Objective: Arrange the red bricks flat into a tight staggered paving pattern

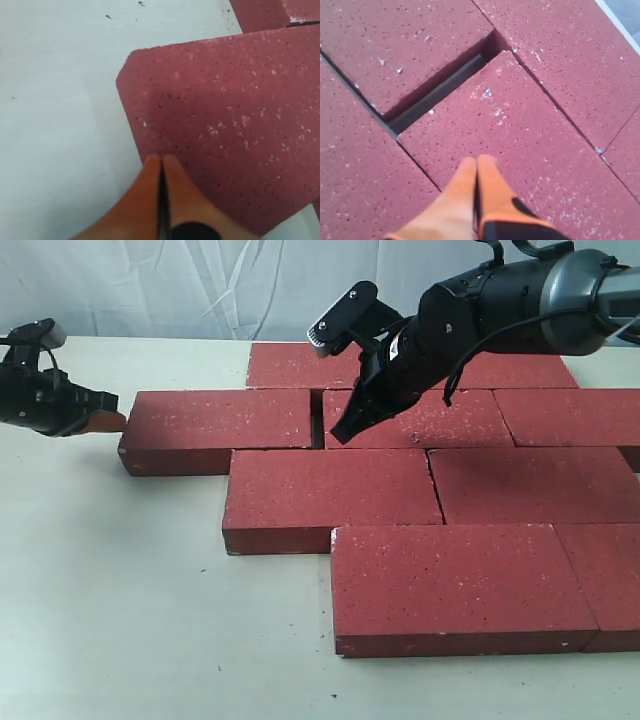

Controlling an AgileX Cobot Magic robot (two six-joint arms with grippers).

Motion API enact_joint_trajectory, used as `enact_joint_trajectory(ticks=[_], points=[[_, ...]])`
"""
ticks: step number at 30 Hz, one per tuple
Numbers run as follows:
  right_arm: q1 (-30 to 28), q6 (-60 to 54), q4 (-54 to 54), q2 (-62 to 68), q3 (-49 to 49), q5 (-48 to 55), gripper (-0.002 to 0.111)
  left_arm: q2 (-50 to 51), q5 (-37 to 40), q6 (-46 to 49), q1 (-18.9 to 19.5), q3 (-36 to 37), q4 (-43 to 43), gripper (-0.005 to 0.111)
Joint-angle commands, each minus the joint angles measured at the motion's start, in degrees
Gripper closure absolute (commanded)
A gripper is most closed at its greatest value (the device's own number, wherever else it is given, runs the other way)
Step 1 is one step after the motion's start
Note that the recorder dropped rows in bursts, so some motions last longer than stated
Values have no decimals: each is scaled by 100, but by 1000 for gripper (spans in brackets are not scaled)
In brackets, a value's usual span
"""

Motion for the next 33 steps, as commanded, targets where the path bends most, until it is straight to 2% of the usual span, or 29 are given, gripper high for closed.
enact_joint_trajectory(ticks=[1,4,12,33], points=[[-30,-26,-22,-54,22,-65,109,32,18,136,-31,24,-162,107],[-30,-26,-22,-54,22,-65,109,32,18,147,-43,24,-204,107],[-30,-26,-22,-54,22,-77,109,32,-136,163,-364,24,-204,107],[-30,-26,-12,-54,22,-77,109,32,-513,163,-352,24,-74,107]])
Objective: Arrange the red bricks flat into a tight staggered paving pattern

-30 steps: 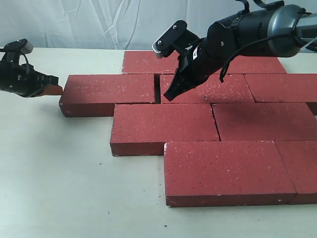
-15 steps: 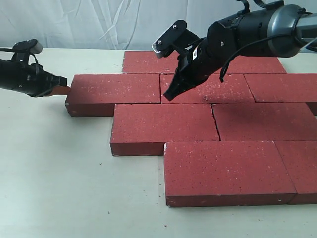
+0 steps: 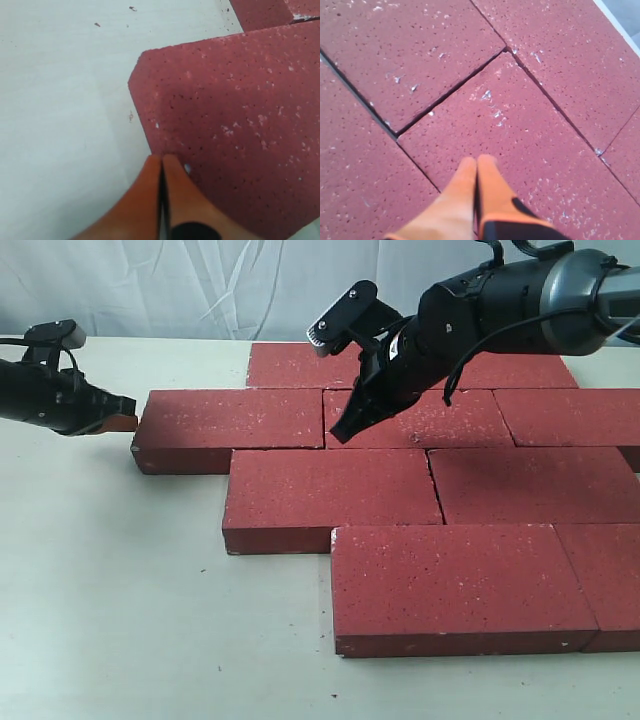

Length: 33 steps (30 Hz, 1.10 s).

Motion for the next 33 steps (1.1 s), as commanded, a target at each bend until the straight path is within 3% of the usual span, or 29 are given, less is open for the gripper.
enact_joint_trajectory(ticks=[1,15,21,33], points=[[-30,-26,-12,-54,22,-54,109,3,-60,15,-22,24,15,107],[-30,-26,-11,-87,22,-54,109,-328,-131,-6,109,24,479,107],[-15,-26,187,-261,22,-4,109,-486,113,-33,313,24,501,107],[-15,-26,-300,-460,22,309,109,-673,641,-44,324,24,211,107]])
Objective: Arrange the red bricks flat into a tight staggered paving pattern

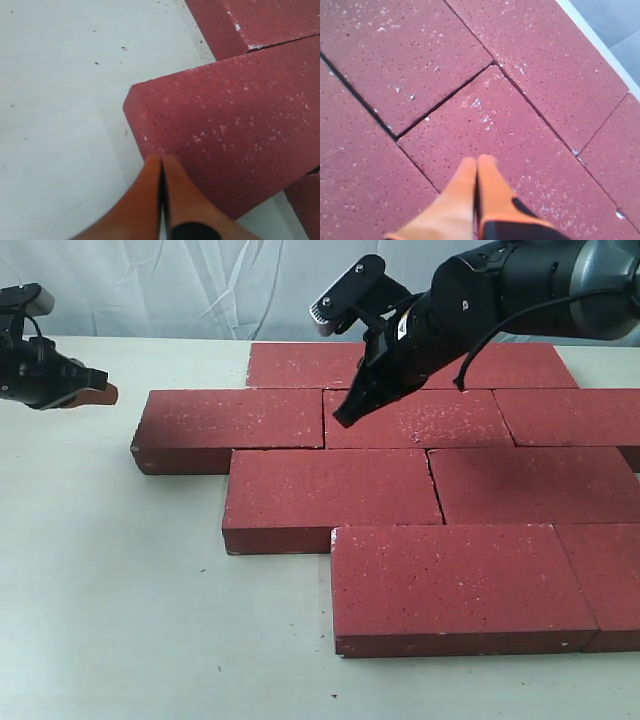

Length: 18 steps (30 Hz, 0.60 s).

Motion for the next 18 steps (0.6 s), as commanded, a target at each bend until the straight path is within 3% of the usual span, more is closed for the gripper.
enact_joint_trajectory(ticks=[1,7,18], points=[[-15,-26,-400,-112,10,280,109,-57,81,-22,1,24,-104,107],[-157,52,-803,-135,-520,1832,109,-143,148,-22,-20,24,-118,107],[-1212,348,-686,-448,-725,2789,109,-355,390,-22,-51,24,-82,107]])
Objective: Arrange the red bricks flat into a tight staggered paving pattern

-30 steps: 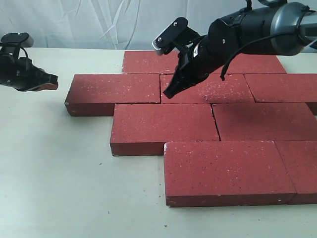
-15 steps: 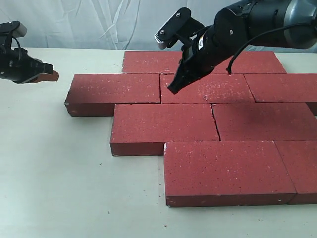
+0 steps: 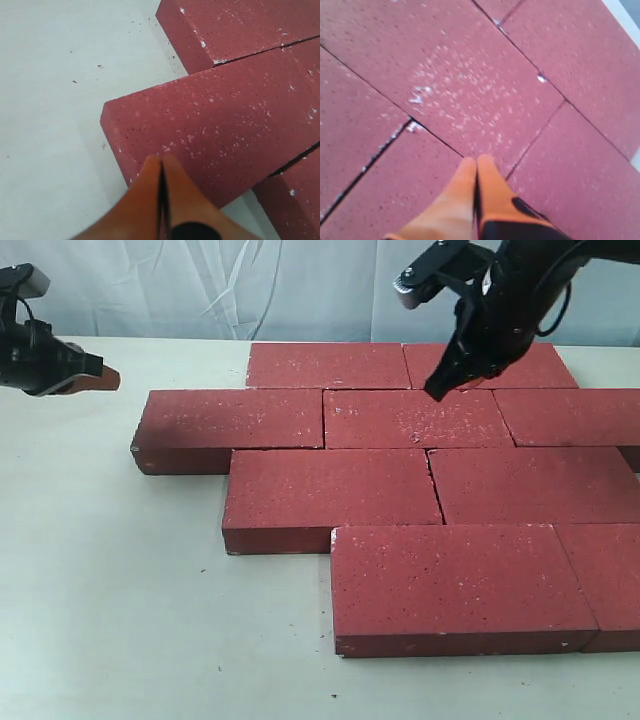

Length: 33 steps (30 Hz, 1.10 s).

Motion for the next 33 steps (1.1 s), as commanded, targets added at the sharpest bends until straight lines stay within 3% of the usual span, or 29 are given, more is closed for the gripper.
enact_joint_trajectory(ticks=[1,11,20,27,33], points=[[-480,72,30,-187,-36,349,109,-64,29,-22,-76,24,-30,107],[-1585,72,360,-371,-36,598,109,-285,-572,-82,-673,24,376,107],[-2323,72,551,-381,-36,400,109,-661,-1609,-1524,-1290,24,1869,107],[-2441,176,510,-641,-36,207,109,-1108,-2912,-2156,-1552,12,1874,107],[-2441,217,665,-1193,-26,423,109,-1712,-2734,-2708,-1527,-101,2327,107]])
